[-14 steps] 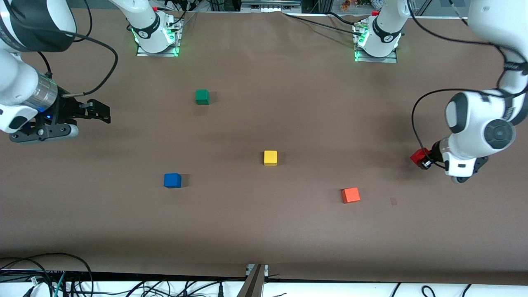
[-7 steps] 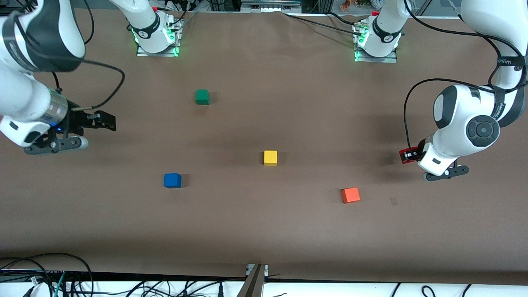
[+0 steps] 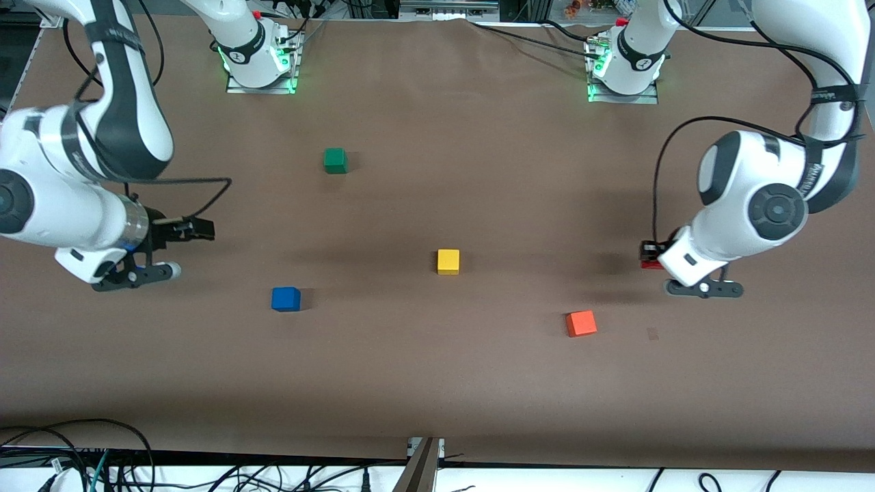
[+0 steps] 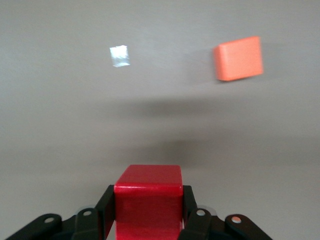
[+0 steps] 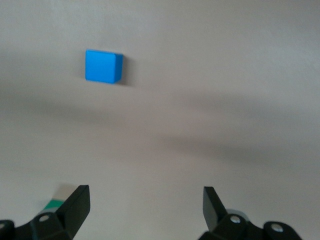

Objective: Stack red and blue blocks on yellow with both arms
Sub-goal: 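Lift the red cube with the left gripper while the right gripper reaches the blue cube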

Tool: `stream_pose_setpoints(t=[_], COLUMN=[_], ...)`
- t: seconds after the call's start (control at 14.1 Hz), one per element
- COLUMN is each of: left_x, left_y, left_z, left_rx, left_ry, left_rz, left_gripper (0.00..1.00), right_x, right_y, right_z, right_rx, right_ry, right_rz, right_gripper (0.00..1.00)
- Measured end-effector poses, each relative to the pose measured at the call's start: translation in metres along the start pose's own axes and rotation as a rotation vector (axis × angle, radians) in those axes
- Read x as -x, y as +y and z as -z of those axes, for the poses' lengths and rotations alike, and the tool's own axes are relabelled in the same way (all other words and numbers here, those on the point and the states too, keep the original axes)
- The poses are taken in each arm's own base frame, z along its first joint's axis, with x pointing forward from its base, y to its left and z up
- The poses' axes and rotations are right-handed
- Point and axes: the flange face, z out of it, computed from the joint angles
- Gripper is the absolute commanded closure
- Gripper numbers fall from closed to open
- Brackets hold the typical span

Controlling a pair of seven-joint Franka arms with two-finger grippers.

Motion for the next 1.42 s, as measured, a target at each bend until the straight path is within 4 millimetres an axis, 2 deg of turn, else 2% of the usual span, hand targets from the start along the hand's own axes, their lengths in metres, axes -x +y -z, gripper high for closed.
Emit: stream_pose_setpoints(t=[0.21,0.5,0.64,0.78,0.92,1.13,1.27,1.42], left_x=[0.019,0.046,0.056,0.063,0.062,0.048,0.039,0.029], left_y=[0.076,0.184,0.233,0.271,0.298,0.325,0.338,0.344], left_z=[0.015,0.025,0.021,0.010,0.002,0.002,0.005,0.004], left_rx=[0.015,0.025,0.034,0.039,0.053,0.095,0.122,0.138], left_ry=[-0.010,0.013,0.013,0.002,-0.004,0.002,0.012,0.023], left_rz=[0.093,0.239,0.284,0.310,0.346,0.419,0.461,0.507], left_gripper=[1.00,1.00,1.00,1.00,1.00,1.00,1.00,1.00], right_x=[-0.030,-0.065,-0.076,-0.082,-0.085,-0.086,-0.086,-0.087], right_y=[-0.029,-0.070,-0.078,-0.077,-0.077,-0.079,-0.079,-0.079], right_z=[-0.038,-0.108,-0.140,-0.159,-0.165,-0.169,-0.176,-0.181], right_rx=[0.003,0.009,0.007,0.005,0.004,-0.038,-0.063,-0.064], right_ry=[0.057,0.131,0.150,0.148,0.144,0.136,0.125,0.130], right_rz=[0.035,0.011,-0.019,-0.059,-0.077,-0.116,-0.134,-0.135], right_gripper=[0.00,0.00,0.01,0.01,0.01,0.02,0.03,0.12])
